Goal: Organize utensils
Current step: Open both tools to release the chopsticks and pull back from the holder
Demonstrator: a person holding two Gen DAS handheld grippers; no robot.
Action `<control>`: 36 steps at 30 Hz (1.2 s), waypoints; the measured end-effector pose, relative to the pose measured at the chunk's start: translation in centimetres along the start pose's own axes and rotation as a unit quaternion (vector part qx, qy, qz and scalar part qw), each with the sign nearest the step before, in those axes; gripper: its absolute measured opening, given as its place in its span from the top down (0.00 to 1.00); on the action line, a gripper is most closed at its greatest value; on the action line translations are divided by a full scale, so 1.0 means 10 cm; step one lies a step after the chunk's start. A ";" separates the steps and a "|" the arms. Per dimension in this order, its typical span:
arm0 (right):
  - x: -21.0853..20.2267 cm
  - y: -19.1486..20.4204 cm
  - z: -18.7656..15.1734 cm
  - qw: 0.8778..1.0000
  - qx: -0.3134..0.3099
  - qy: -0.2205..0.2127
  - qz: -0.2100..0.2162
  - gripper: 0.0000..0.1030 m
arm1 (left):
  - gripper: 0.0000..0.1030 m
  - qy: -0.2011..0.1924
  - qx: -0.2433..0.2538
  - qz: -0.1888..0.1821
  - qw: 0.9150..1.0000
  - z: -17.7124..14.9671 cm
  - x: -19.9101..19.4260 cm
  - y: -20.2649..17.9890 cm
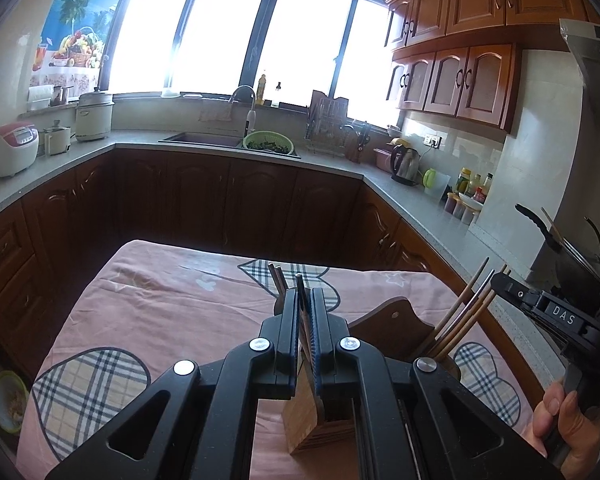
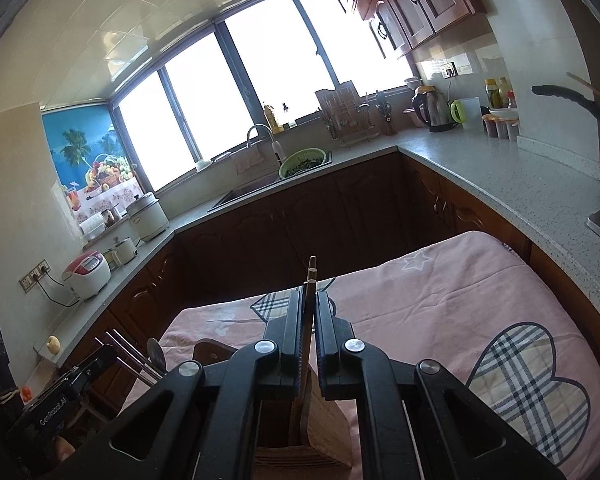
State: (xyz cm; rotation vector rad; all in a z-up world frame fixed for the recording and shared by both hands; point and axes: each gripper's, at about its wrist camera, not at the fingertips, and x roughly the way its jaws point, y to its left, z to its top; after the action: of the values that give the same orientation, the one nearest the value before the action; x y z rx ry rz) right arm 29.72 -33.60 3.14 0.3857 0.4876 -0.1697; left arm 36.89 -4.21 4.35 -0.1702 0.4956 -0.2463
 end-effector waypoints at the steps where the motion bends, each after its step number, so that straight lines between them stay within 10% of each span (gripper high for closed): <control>1: 0.01 0.00 0.00 1.000 0.000 0.001 0.000 0.95 | 0.97 0.001 0.000 0.000 1.000 0.01 0.01 0.00; 21: -0.03 -0.02 0.00 1.000 -0.007 0.020 0.009 0.90 | 0.95 0.017 -0.001 0.003 1.000 0.10 0.11 0.01; 29: -0.05 -0.02 -0.01 1.000 -0.002 0.023 0.010 0.81 | 0.79 0.021 -0.002 0.004 1.000 0.09 0.09 0.01; 32: -0.08 -0.03 0.00 1.000 0.006 0.018 0.016 0.60 | 0.72 0.021 -0.002 0.004 1.000 0.10 0.07 0.01; 36: -0.14 -0.04 0.00 1.000 0.010 0.011 0.021 0.32 | 0.37 0.010 -0.002 0.007 1.000 0.07 -0.04 0.01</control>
State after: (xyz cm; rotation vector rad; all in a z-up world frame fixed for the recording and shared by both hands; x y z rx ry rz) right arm 28.39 -33.90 3.68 0.4182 0.4991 -0.1308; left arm 36.91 -3.94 5.06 -0.1685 0.5164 -0.2334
